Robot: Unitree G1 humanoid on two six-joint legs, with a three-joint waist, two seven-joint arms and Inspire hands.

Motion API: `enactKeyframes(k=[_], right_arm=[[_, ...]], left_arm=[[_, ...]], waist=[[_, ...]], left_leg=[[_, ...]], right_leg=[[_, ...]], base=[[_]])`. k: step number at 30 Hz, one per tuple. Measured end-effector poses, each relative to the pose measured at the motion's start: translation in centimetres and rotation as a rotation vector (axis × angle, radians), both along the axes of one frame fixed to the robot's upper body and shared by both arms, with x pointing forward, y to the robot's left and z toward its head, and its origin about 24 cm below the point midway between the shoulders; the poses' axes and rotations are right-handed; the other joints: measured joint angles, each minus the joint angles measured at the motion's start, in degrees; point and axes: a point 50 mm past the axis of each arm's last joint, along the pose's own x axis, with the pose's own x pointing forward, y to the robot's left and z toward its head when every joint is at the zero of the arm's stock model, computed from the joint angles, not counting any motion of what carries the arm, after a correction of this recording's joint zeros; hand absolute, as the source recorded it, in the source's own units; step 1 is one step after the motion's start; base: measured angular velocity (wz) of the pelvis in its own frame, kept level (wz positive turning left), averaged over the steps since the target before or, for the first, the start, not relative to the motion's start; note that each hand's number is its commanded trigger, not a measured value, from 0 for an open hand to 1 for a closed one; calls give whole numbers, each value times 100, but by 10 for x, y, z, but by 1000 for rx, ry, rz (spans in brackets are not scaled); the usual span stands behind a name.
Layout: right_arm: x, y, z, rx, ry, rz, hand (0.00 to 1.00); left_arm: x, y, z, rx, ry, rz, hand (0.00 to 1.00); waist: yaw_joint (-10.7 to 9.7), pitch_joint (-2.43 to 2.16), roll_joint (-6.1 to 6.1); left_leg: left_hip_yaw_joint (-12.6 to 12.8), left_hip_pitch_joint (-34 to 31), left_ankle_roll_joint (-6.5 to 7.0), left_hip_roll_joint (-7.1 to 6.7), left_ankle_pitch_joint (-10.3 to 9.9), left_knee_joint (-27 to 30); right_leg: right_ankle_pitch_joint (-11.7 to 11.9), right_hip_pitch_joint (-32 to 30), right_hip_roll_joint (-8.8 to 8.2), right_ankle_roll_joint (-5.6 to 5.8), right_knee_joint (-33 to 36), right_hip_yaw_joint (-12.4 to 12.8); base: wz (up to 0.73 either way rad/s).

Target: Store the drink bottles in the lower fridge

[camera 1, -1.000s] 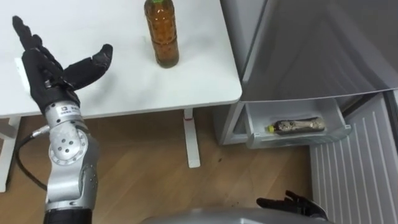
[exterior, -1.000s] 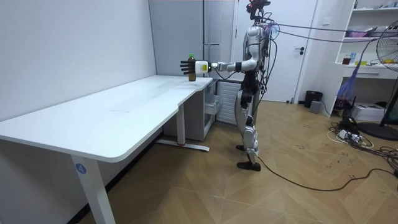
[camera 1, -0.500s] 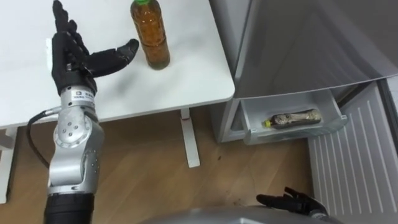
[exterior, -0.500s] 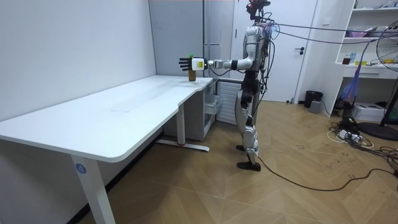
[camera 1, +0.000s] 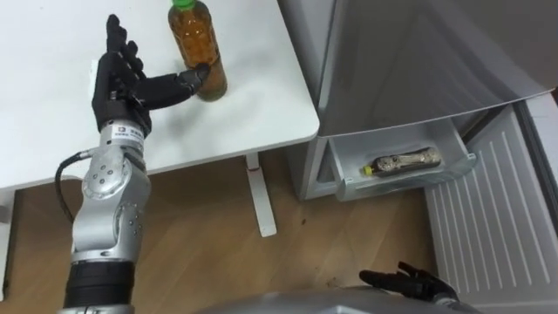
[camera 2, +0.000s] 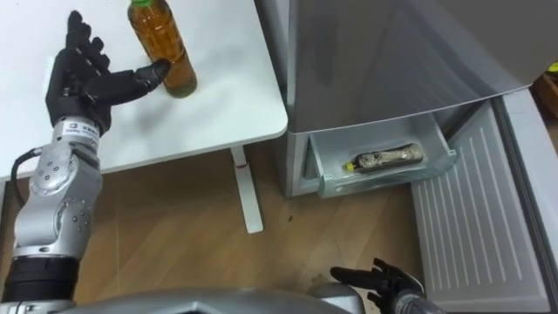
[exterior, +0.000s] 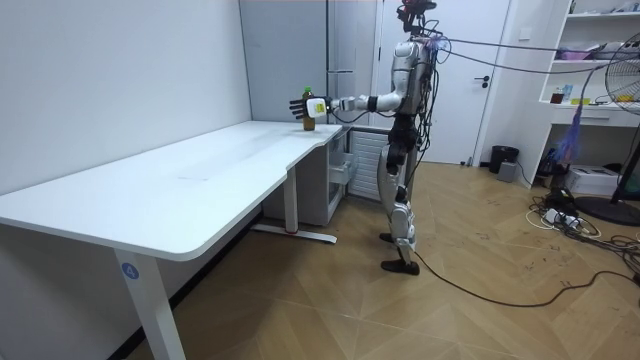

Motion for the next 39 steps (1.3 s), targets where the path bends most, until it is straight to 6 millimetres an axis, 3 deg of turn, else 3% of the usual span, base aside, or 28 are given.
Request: enactKeyframes(k=[9,22,26,32,39], right_arm=[[0,-2,1,-8,0,-9,0],[-6,-6,1,-10,19,-49,0],[-6,-8,1,-21,21,-59,0],[-8,-15,3,-41,37,-80,0],[-19,-22,3,-76,73,-94,0]], left_arm=[[2,8,-12,-6,66,15,0],[11,20,-13,-1,89,33,0],[11,23,-17,-5,121,53,0],[16,27,-16,-26,128,84,0],[17,36,-15,17,139,107,0]], waist=[[4,-15,-5],[-33,-33,-84],[-106,-30,-55],[-178,-38,111],[-224,-21,87]], left_leg=[[128,51,0,5,1,35],[293,110,-1,5,0,32],[323,104,-1,5,0,16],[324,148,-1,13,-1,-16],[411,180,-1,26,0,-6]], right_leg=[[1,-26,24,-3,8,176],[-1,-99,48,-4,113,363],[0,-99,56,-4,111,391],[1,-101,64,-6,175,379],[-9,-115,82,-18,189,464]], base=[[-7],[-8],[-3],[1],[-5]])
